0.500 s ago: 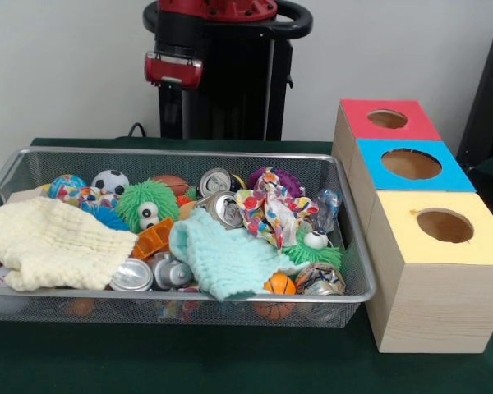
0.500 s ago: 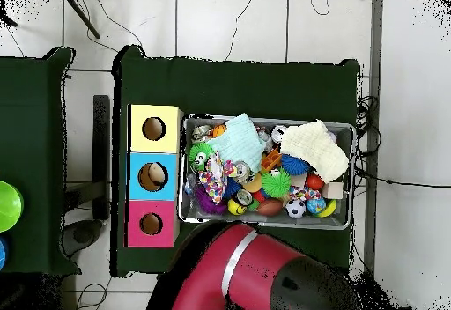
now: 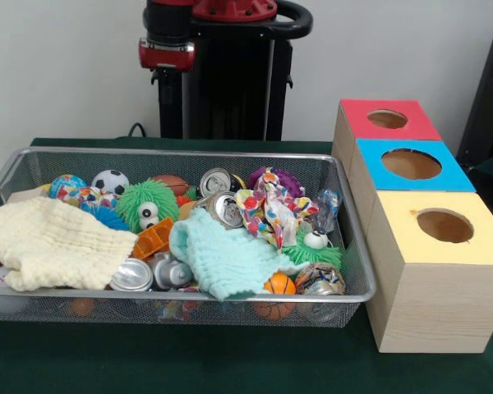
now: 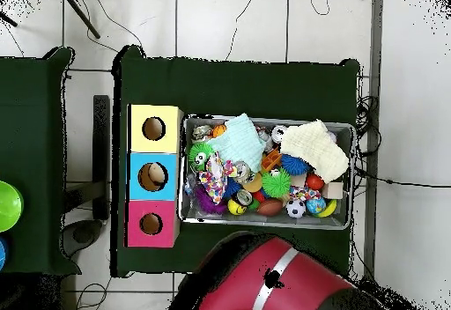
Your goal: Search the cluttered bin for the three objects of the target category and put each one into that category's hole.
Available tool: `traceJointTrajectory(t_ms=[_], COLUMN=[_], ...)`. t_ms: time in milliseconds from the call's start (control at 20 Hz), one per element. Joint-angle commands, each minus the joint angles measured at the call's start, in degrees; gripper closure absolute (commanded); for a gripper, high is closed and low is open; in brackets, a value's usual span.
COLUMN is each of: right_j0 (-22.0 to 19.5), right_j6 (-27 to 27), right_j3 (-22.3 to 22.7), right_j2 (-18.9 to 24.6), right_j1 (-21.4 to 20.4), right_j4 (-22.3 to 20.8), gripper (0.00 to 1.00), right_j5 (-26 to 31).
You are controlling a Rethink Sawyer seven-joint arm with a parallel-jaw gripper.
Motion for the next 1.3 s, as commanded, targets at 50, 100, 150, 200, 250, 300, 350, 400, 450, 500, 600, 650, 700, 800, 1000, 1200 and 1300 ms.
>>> traceJointTrajectory(t_ms=[50,100,150,200,250,300,350,400,450,500,600,650,700,800,1000,1200,1300], right_j0=[-4.2,-4.5,-4.5,-4.8,-4.7,-4.9,-4.9,-5.2,-5.4,-5.5,-5.0,-5.2,-5.3,-4.9,-4.6,-5.2,-5.7], right_j6=[7.5,7.1,6.7,6.5,6.3,6.1,5.9,5.8,5.9,6.0,5.6,5.6,5.6,5.2,4.4,3.2,3.0], right_j3=[-5.6,-5.6,-5.5,-5.4,-5.3,-5.2,-5.2,-5.3,-5.4,-5.4,-5.6,-5.7,-5.9,-5.9,-6.6,-7.8,-8.4], right_j2=[9.3,9.6,9.8,10.3,10.3,10.6,11.1,11.4,11.8,12.1,11.5,11.5,11.2,9.9,8.6,7.3,6.6], right_j1=[0.0,0.4,0.3,0.1,0.0,-0.3,-0.6,-0.3,-0.1,-0.4,0.2,0.6,1.2,3.0,7.1,11.3,12.5], right_j4=[-3.2,-2.8,-2.6,-2.8,-2.7,-3.1,-3.7,-4.0,-4.0,-4.0,-2.9,-2.6,-2.3,-0.5,1.7,3.2,3.6], gripper=[1.0,1.0,1.0,1.0,1.0,1.0,1.0,1.0,1.0,1.0,1.0,1.0,1.0,1.0,1.0,1.0,1.0], right_j5=[8.7,8.7,8.7,9.3,9.1,9.5,10.6,10.8,10.9,11.3,10.3,10.1,9.8,7.8,4.7,1.3,0.5])
